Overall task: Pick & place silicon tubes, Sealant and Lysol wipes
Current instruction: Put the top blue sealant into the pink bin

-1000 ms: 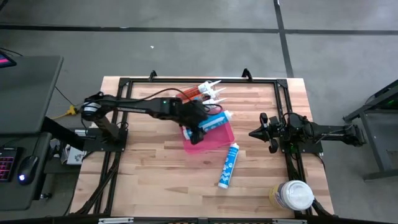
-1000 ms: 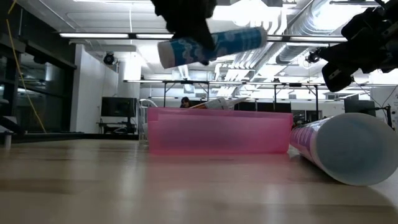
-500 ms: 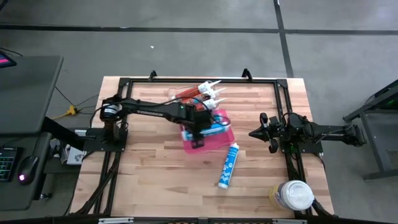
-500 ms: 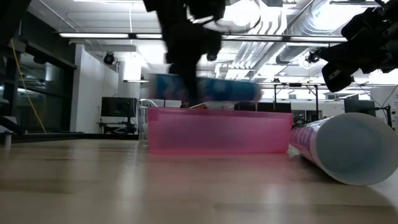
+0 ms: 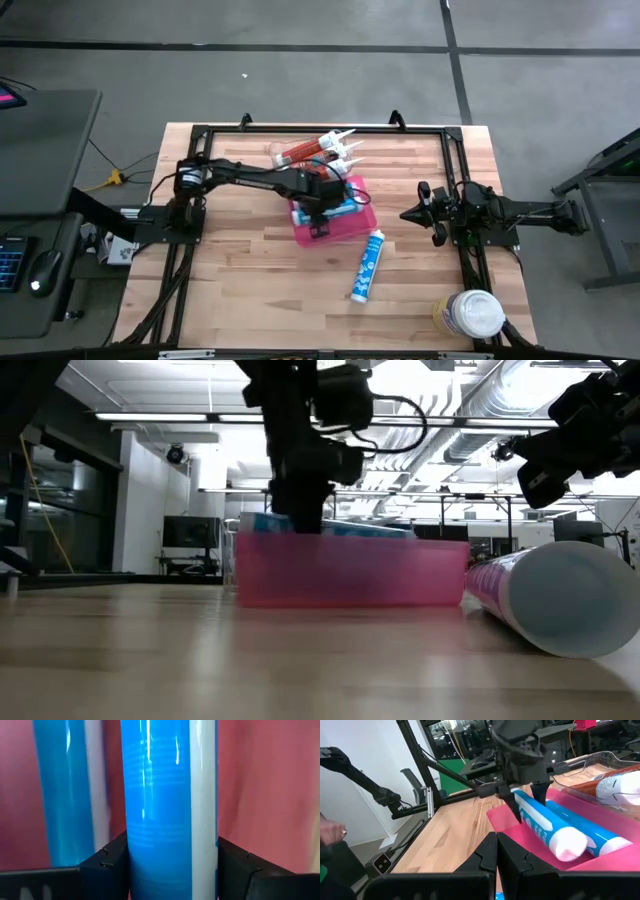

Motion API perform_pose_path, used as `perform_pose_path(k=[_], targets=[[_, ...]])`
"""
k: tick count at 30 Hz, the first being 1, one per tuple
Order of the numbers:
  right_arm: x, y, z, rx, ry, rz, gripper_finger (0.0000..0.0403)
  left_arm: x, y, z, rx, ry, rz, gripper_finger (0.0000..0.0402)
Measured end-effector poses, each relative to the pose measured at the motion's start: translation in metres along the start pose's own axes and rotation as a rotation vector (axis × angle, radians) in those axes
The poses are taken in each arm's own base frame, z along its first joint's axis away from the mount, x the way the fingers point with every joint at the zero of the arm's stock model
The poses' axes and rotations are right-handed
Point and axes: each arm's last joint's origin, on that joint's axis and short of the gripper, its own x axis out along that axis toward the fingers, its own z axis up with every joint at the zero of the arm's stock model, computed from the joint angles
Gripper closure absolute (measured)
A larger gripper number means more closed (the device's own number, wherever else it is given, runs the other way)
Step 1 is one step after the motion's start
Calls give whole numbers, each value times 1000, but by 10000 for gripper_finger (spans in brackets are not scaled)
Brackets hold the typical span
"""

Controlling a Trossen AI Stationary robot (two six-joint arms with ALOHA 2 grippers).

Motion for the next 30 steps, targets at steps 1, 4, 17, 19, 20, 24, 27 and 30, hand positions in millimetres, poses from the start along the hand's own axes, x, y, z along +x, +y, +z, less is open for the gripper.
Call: perform_pose_path(k=[1, 4, 17, 19, 20, 24, 27, 30], targets=[[0, 0, 0, 0, 0, 0, 402, 2, 1, -2, -4, 17, 3, 209], [0, 0, 0, 0, 1, 0, 402, 12, 4, 7, -13, -39, -3, 209], [0, 0, 0, 0, -1, 0, 402, 17, 8, 0, -23, 43, 19, 209], [0, 0, 0, 0, -1, 0, 402, 17, 10, 0, -10, 44, 21, 209], [0, 0, 0, 0, -1, 0, 402, 17, 10, 0, -6, 47, 20, 209], [0, 0, 0, 0, -1, 1, 402, 17, 11, 0, 6, 46, 17, 209], [0, 0, 0, 0, -1, 0, 402, 17, 11, 0, 7, 47, 19, 209], [0, 0, 0, 0, -1, 0, 402, 17, 11, 0, 8, 45, 20, 183]])
